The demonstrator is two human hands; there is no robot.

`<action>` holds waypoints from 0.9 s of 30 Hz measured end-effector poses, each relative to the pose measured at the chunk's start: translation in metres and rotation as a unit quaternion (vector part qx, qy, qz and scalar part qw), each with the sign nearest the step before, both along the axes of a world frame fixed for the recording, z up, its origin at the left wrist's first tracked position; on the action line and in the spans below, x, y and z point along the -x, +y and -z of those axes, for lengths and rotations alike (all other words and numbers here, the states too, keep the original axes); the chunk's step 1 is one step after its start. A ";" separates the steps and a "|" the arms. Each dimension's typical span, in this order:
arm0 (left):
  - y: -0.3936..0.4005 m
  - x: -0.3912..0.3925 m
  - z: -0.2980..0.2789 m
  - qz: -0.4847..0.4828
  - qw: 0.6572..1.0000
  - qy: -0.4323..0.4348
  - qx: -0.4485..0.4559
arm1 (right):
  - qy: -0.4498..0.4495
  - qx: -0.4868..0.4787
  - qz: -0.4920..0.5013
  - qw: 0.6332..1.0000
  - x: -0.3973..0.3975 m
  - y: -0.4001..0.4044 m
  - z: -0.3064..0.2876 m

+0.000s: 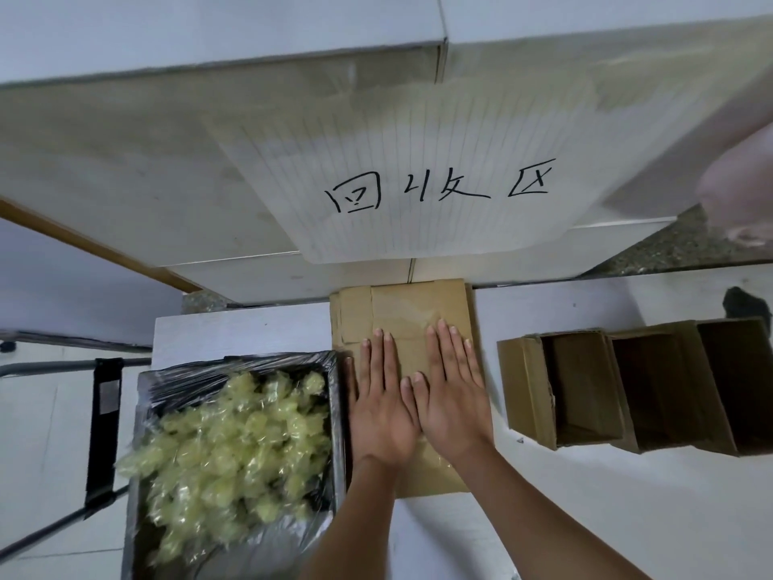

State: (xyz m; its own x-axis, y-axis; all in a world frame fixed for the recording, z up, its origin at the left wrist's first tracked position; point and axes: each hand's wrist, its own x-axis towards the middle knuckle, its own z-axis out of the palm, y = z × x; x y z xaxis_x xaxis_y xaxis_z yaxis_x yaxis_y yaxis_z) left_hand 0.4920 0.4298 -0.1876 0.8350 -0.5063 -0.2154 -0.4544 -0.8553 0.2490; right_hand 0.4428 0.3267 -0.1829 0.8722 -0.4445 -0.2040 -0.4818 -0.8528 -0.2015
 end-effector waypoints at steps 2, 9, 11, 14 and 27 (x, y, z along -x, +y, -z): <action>0.001 -0.001 -0.003 0.006 1.000 0.008 -0.013 | 0.008 -0.004 -0.005 1.000 -0.001 0.000 -0.002; -0.006 -0.008 -0.033 0.010 0.992 0.081 -0.095 | 0.110 -0.051 -0.024 0.992 -0.008 -0.007 -0.029; -0.013 -0.014 -0.057 0.026 0.987 0.102 -0.119 | 0.148 -0.073 -0.033 0.986 -0.016 -0.011 -0.051; -0.016 -0.019 -0.098 0.017 0.987 0.111 -0.116 | 0.158 -0.083 -0.040 0.983 -0.024 -0.018 -0.093; 0.011 0.013 -0.223 0.074 0.985 0.045 -0.146 | 0.126 -0.059 -0.036 0.990 0.031 -0.025 -0.236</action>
